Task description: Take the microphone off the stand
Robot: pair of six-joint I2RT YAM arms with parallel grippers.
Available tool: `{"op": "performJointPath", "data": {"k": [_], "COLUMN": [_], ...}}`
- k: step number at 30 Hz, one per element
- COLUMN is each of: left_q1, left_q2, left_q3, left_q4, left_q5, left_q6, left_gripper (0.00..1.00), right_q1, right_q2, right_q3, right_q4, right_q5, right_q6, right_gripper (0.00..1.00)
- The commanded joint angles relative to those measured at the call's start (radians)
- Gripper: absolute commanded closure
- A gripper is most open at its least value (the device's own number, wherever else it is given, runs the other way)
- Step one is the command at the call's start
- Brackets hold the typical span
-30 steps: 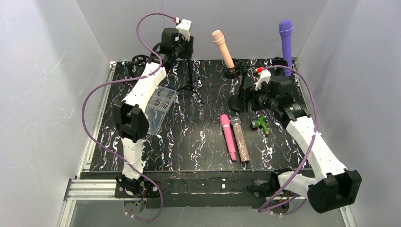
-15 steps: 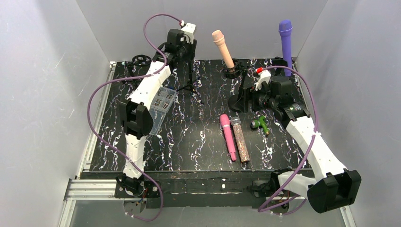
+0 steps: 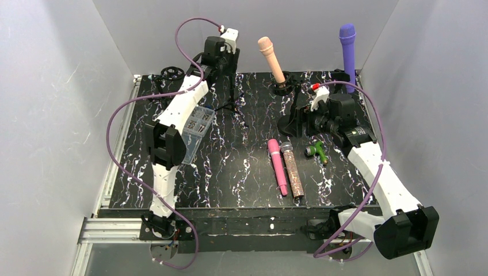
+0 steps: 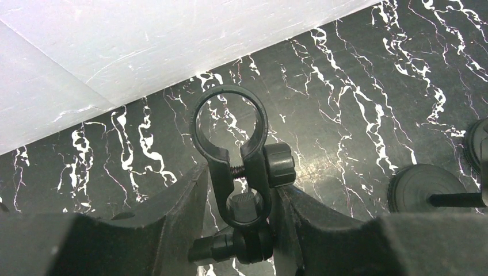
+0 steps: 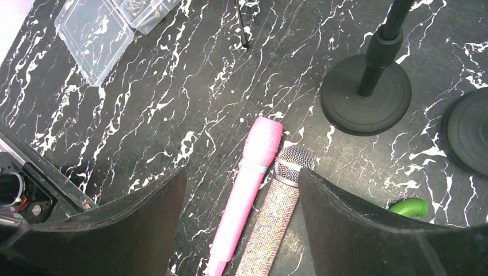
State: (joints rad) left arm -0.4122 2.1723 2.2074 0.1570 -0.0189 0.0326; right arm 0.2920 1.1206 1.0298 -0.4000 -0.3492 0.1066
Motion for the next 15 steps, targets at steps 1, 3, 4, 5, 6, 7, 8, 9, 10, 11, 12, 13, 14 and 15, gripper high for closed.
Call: {"op": "performJointPath", "data": {"k": [1, 3, 4, 5, 6, 7, 8, 9, 10, 11, 12, 13, 14, 15], "left_q1": [-0.01, -0.011, -0.01, -0.01, -0.01, -0.01, -0.01, -0.01, -0.01, -0.01, -0.008, -0.007, -0.005, -0.005], "left_q2": [0.11, 0.106, 0.103, 0.102, 0.097, 0.093, 0.088, 0.081, 0.075, 0.071, 0.067, 0.061, 0.058, 0.053], "left_q3": [-0.128, -0.153, -0.164, -0.174, -0.187, -0.202, -0.215, -0.232, -0.244, -0.254, -0.264, -0.276, -0.285, -0.294], "left_q4": [-0.215, -0.203, -0.197, -0.191, -0.183, -0.175, -0.165, -0.163, -0.149, -0.135, -0.129, -0.129, -0.128, -0.127], "left_q5": [-0.035, -0.027, -0.024, -0.02, -0.018, -0.014, -0.009, -0.004, -0.001, -0.002, -0.001, 0.001, 0.002, 0.003], "left_q6": [0.016, 0.007, 0.003, -0.004, -0.009, -0.015, -0.02, -0.024, -0.025, -0.025, -0.056, -0.063, -0.07, -0.075], "left_gripper": [1.0, 1.0, 1.0, 1.0, 1.0, 1.0, 1.0, 1.0, 1.0, 1.0, 1.0, 1.0, 1.0, 1.0], "right_q1": [-0.011, -0.013, -0.014, -0.016, -0.017, -0.019, -0.02, -0.02, -0.021, -0.022, -0.022, -0.022, -0.022, -0.023], "right_q2": [-0.025, -0.026, -0.027, -0.028, -0.028, -0.028, -0.028, -0.029, -0.029, -0.028, -0.028, -0.028, -0.028, -0.028], "right_q3": [-0.003, -0.003, -0.003, -0.005, -0.006, -0.006, -0.007, -0.008, -0.008, -0.01, -0.01, -0.01, -0.012, -0.013], "right_q4": [0.041, 0.041, 0.041, 0.042, 0.043, 0.043, 0.044, 0.044, 0.044, 0.045, 0.046, 0.046, 0.047, 0.047], "right_q5": [-0.02, -0.022, -0.023, -0.022, -0.023, -0.024, -0.025, -0.026, -0.028, -0.029, -0.03, -0.031, -0.031, -0.031], "right_q6": [0.008, 0.01, 0.01, 0.01, 0.011, 0.01, 0.011, 0.011, 0.011, 0.011, 0.011, 0.011, 0.011, 0.012], "right_gripper": [0.2, 0.2, 0.2, 0.2, 0.2, 0.2, 0.2, 0.2, 0.2, 0.2, 0.2, 0.2, 0.2, 0.2]}}
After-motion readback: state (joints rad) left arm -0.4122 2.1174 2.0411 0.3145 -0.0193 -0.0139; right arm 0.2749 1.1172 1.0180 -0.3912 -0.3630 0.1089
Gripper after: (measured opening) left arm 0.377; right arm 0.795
